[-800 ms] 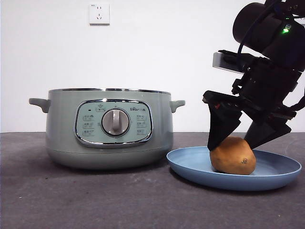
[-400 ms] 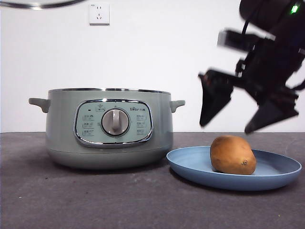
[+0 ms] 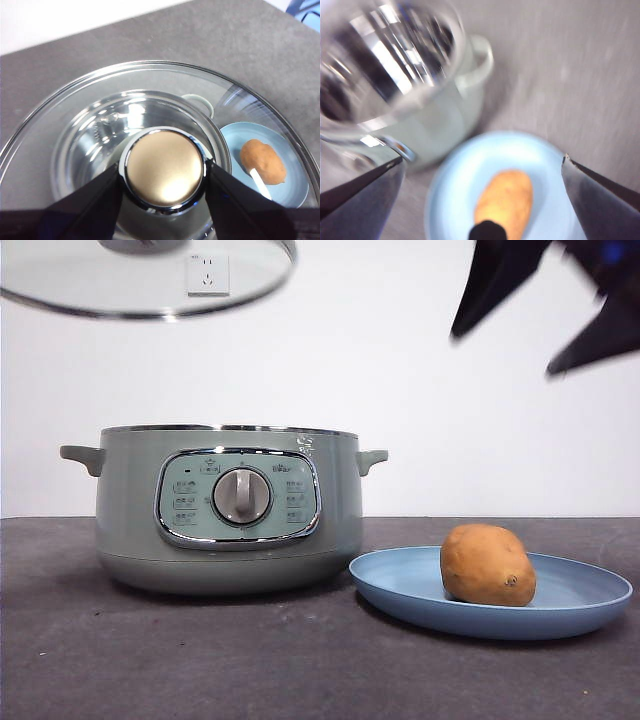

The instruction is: Take the potato out from the steamer,put the potato on the plate,close the lid

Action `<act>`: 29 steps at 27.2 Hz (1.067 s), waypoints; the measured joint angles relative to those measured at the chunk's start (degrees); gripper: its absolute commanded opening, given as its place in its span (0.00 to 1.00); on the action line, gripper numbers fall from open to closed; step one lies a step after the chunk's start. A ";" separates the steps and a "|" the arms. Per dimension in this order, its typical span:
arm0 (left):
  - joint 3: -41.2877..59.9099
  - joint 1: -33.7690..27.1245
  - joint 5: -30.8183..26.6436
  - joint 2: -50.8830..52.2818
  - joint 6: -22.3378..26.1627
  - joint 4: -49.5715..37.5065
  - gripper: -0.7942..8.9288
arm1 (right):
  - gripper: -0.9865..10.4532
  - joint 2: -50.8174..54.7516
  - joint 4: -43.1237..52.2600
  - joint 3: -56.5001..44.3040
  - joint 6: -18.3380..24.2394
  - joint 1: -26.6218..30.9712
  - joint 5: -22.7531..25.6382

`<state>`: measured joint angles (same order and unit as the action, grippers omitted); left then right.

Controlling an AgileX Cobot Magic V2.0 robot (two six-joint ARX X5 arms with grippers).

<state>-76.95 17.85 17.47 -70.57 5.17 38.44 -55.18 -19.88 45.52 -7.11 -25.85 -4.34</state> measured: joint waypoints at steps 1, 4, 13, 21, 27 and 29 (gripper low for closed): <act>0.00 0.35 0.00 -1.27 0.17 -0.74 0.07 | 0.61 2.21 -0.22 0.00 -0.09 0.00 0.00; 0.00 1.27 -0.13 -5.51 0.39 -3.52 0.07 | 0.61 8.04 -1.75 0.02 -0.33 0.00 0.00; 0.00 3.52 -1.38 -15.23 0.42 -11.45 0.07 | 0.61 17.59 -6.86 3.17 -0.61 0.00 0.07; 0.00 3.93 -3.13 -21.86 0.79 -14.82 0.07 | 0.61 18.53 -9.29 7.10 -0.61 -0.02 0.07; -0.22 4.04 -4.94 -22.23 1.49 -15.10 0.07 | 0.61 18.53 -9.29 7.10 -0.59 -0.02 0.04; -0.28 4.04 -5.31 -22.29 2.36 -14.47 0.07 | 0.61 18.51 -9.31 7.10 -0.59 -0.02 0.04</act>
<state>-77.23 21.89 12.16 -92.86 7.53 23.97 -36.67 -29.19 52.62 -7.70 -25.87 -4.29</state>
